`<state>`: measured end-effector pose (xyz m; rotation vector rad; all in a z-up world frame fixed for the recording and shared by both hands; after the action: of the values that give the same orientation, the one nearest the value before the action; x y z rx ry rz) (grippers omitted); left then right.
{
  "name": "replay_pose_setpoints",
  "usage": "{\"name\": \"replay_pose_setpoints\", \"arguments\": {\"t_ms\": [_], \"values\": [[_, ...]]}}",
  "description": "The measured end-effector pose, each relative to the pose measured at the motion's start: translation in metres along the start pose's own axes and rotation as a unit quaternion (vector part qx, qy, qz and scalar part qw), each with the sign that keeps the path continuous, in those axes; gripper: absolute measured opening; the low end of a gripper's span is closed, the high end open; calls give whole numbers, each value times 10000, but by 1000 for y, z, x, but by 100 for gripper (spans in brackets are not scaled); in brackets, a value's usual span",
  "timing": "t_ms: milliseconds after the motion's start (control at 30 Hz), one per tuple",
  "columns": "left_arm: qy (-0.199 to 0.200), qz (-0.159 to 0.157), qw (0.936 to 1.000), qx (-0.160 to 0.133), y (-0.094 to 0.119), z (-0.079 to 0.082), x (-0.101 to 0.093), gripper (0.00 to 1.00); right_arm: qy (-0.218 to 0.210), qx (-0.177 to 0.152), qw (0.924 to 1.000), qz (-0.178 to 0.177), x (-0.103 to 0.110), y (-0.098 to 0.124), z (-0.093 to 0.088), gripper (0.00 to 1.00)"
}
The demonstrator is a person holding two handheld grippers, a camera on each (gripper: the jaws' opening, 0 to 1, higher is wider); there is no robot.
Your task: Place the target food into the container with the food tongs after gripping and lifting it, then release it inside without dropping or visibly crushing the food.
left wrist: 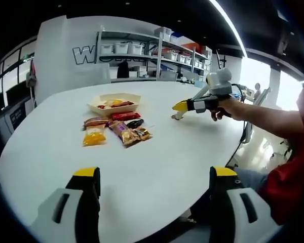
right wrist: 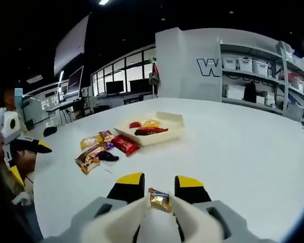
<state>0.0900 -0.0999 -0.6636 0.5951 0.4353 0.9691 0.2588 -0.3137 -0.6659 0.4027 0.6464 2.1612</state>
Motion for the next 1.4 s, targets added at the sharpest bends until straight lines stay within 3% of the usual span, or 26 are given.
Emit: {"name": "replay_pose_setpoints", "arguments": {"t_ms": [200, 300, 667, 1100, 1200, 1400], "values": [[-5, -6, 10000, 17, 0, -1, 0, 86, -711, -164, 9970, 253, -4, 2, 3, 18], [4, 6, 10000, 26, 1, -2, 2, 86, -760, -294, 9962, 319, -4, 7, 12, 18], [46, 11, 10000, -13, 1, -1, 5, 87, -483, -516, 9967, 408, 7, 13, 45, 18], [83, 89, 9999, -78, 7, 0, 12, 87, -168, -668, 9965, 478, 15, 1, 85, 19], [136, 113, 9998, -111, 9, -1, 14, 86, 21, -713, 9961, 519, 21, -6, 107, 19], [153, 154, 9997, -151, 12, 0, 16, 87, 202, -743, 9954, 576, 32, -16, 130, 19]]}}
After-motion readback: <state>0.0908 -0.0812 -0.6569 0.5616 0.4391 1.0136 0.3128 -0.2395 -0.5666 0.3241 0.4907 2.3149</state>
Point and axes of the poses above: the point that each gripper's makers call its tool centre point, and the gripper's own axes: y roughly backward along the fingers, x roughly to its left, z roughly out of its top, the point moved 3 cm from there along y, roughly backward along the fingers, and after that the axes turned 14 degrees about x, right-handed, at the moved point
